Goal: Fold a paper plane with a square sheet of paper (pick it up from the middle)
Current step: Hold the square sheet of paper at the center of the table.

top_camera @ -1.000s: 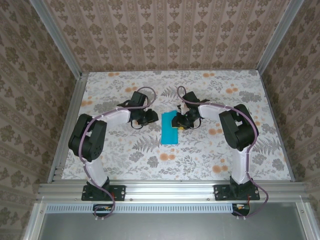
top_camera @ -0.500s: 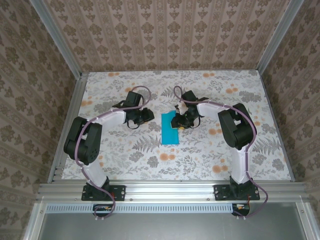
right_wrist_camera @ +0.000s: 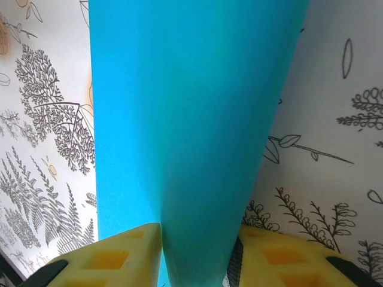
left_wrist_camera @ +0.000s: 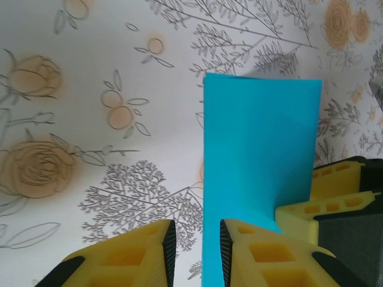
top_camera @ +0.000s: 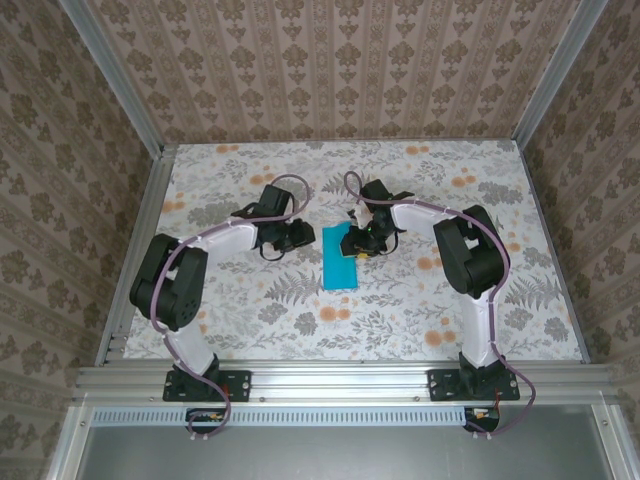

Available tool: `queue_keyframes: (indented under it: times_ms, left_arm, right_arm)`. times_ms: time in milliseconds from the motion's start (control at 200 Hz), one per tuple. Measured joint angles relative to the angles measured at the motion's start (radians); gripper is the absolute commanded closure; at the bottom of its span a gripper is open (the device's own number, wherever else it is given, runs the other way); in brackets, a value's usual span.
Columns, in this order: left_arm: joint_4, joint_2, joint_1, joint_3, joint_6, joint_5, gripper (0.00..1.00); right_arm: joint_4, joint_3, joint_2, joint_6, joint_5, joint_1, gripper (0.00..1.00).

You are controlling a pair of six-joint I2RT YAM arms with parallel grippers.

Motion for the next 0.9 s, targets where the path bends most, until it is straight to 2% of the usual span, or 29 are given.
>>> queue_keyframes:
  times_ms: [455, 900]
  left_arm:
    - [0.0, 0.048, -0.024, 0.021, 0.0, 0.009, 0.72]
    - [-0.005, 0.125, -0.072, 0.09, 0.005, 0.063, 0.75]
  right_arm:
    - [-0.002, 0.001, 0.001, 0.007, 0.006, 0.001, 0.64]
    - [-0.002, 0.001, 0.003, 0.007, 0.006, 0.0, 0.65]
